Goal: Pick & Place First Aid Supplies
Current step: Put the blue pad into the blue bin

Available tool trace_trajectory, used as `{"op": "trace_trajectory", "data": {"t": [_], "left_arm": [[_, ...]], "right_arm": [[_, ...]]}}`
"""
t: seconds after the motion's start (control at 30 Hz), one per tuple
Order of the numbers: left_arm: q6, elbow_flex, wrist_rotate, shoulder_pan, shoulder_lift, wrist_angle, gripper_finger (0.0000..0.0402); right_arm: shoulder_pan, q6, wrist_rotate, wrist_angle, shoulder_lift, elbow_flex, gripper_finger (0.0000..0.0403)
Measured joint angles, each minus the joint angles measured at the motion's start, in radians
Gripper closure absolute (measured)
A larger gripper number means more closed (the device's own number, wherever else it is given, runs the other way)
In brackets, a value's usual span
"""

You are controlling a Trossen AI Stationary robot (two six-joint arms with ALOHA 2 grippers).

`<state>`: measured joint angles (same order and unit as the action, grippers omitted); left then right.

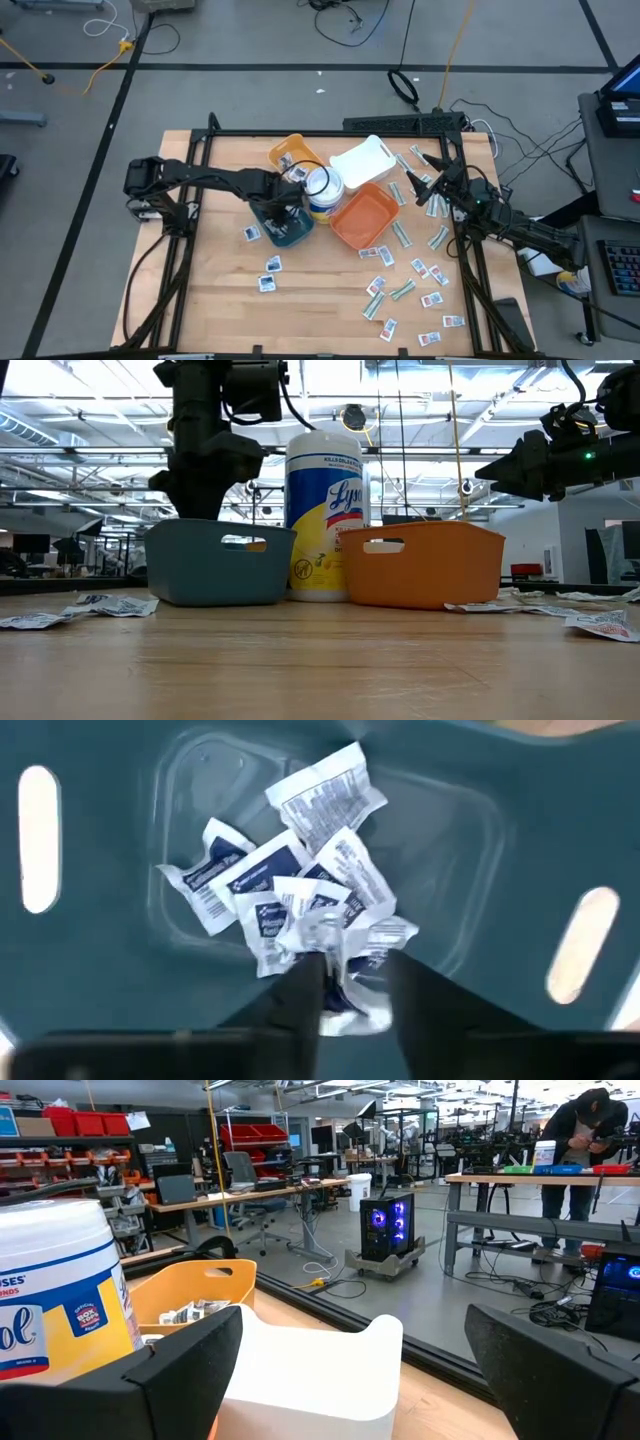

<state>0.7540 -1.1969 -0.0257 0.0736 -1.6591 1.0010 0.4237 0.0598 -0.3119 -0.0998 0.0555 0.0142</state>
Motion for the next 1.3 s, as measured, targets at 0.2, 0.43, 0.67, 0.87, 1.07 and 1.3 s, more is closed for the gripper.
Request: {"op": "trace_trajectory", "data": {"t": [0.2,0.43,0.67,0.87,1.07,1.3], "left_arm": [[-0.05,0.001,0.006,-0.004,0.044,0.019,0.0185],[-0.305,0.001,0.008,-0.044,0.088,0.019,0.0146],[-0.474,0.001,0.007,-0.112,0.105,0.021,0.0138],[-0.479,0.001,0.011,-0.234,0.108,0.026,0.0137],[-0.41,0.001,0.033,-0.401,0.108,0.006,0.0137],[-0.321,0.001,0.035,-0.572,0.108,-0.03,0.0137]], "right_arm": [[0.0,0.0,0.0,0.0,0.0,0.0,0.0026],[0.0,0.0,0.0,0.0,0.0,0.0,0.0026],[0.0,0.0,0.0,0.0,0.0,0.0,0.0026],[0.0,0.0,0.0,0.0,0.0,0.0,0.0026],[0.0,0.0,0.0,0.0,0.0,0.0,0.0026],[0.0,0.0,0.0,0.0,0.0,0.0,0.0026]]}}
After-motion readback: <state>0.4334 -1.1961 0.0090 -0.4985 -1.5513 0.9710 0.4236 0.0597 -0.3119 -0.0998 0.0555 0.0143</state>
